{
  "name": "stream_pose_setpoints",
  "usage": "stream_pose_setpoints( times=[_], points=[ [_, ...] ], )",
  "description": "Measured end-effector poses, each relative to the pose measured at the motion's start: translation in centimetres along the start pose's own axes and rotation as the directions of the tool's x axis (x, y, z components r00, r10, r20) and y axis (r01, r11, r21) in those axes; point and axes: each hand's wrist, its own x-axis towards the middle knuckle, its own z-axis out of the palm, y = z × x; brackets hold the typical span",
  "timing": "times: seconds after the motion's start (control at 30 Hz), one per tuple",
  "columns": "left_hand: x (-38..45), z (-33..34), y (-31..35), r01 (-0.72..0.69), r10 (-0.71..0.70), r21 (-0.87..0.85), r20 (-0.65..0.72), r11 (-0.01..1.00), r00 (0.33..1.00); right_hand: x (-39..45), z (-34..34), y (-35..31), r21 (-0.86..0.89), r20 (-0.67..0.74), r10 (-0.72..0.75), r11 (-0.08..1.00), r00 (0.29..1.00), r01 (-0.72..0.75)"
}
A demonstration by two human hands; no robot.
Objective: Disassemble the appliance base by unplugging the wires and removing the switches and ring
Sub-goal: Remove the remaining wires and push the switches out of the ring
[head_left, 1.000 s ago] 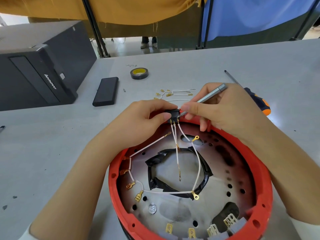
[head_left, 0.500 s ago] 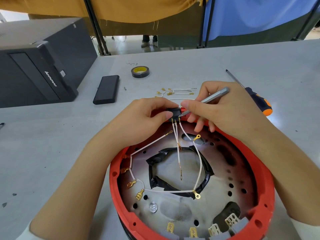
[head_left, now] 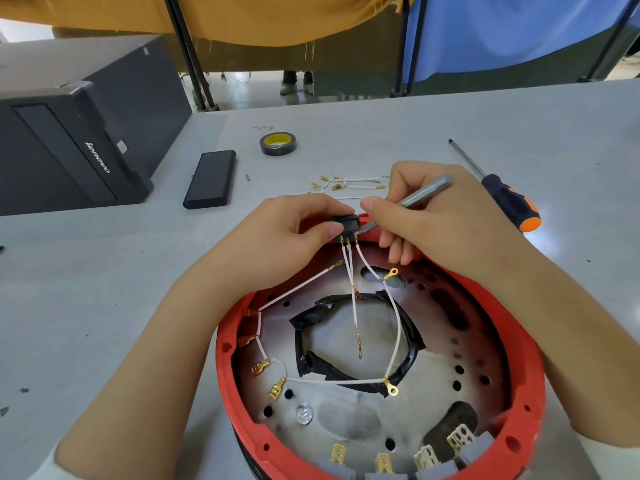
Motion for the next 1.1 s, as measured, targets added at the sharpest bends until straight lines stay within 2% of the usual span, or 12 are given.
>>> stream_pose_setpoints(
  times=[0.37, 0.5, 0.7, 0.8, 0.93, 1.1],
  points=[
    [0.1, 0.0, 0.1, -0.004, 0.004, -0.017, 0.008, 1.000, 1.000, 0.4, -0.1, 0.2, -0.001, 0.029, 0.014, 1.000, 0.999, -0.014],
    [0.2, -0.2, 0.3, -0.004, 0.006, -0.036, 0.043, 0.999, 0.999, 0.9, 0.6, 0.1, -0.235, 0.145, 0.060, 0.972, 0.988, -0.024],
    [0.1, 0.0, 0.3, -0.008, 0.008, -0.019, 0.016, 1.000, 1.000, 1.1, 0.4, 0.1, -0.066, -0.051, 0.051, 0.996, 0.997, -0.055],
    [0.0, -0.1, 0.3, -0.005, 0.005, -0.021, 0.013, 1.000, 1.000, 0.9, 0.4, 0.0, -0.052, -0.066, 0.020, 0.998, 0.998, -0.023],
    [0.0, -0.1, 0.3, 0.002, -0.002, -0.022, 0.008, 1.000, 1.000, 0.9, 0.1, 0.0, 0.058, -0.085, 0.054, 0.997, 0.995, -0.049],
    [0.0, 0.0, 0.2, 0.006, -0.006, -0.030, 0.014, 1.000, 1.000, 0.8, 0.1, 0.1, 0.035, -0.070, 0.076, 0.997, 0.995, -0.074]
  ],
)
